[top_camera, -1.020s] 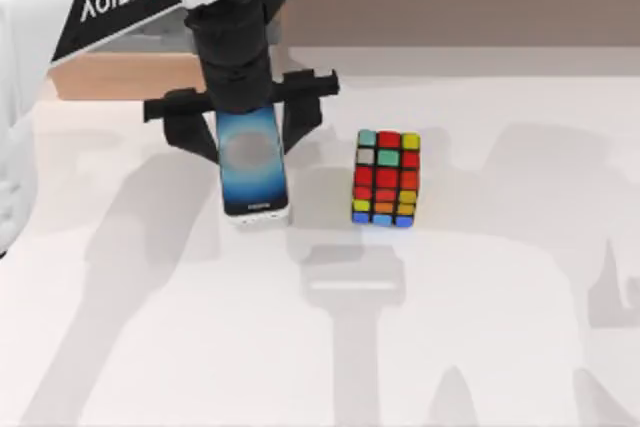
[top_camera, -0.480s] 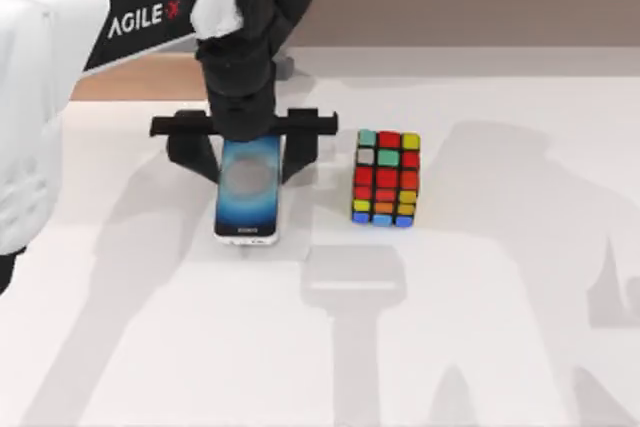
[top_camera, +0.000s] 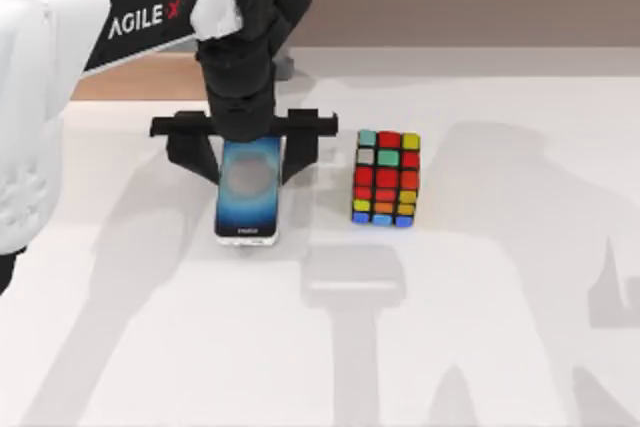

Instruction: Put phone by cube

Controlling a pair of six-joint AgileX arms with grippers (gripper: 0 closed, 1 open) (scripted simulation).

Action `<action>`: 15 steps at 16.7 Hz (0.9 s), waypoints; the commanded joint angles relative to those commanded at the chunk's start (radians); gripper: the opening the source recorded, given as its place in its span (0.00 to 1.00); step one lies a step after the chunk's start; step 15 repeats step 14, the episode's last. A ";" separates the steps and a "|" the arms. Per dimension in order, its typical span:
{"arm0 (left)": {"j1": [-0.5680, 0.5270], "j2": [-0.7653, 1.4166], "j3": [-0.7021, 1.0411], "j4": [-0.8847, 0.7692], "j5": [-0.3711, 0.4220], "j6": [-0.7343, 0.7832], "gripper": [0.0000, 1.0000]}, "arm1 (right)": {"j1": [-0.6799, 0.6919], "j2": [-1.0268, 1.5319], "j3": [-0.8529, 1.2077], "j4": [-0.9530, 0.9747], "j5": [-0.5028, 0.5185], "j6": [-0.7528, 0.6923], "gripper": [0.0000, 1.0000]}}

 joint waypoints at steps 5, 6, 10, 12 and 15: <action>0.000 0.000 0.000 0.000 0.000 0.000 0.75 | 0.000 0.000 0.000 0.000 0.000 0.000 1.00; 0.000 0.000 0.000 0.000 0.000 0.000 0.83 | 0.000 0.000 0.000 0.000 0.000 0.000 1.00; 0.000 0.000 0.000 0.000 0.000 0.000 1.00 | 0.000 0.000 0.000 0.000 0.000 0.000 1.00; 0.000 0.000 0.000 0.000 0.000 0.000 1.00 | 0.000 0.000 0.000 0.000 0.000 0.000 1.00; 0.000 0.000 0.000 0.000 0.000 0.000 1.00 | 0.000 0.000 0.000 0.000 0.000 0.000 1.00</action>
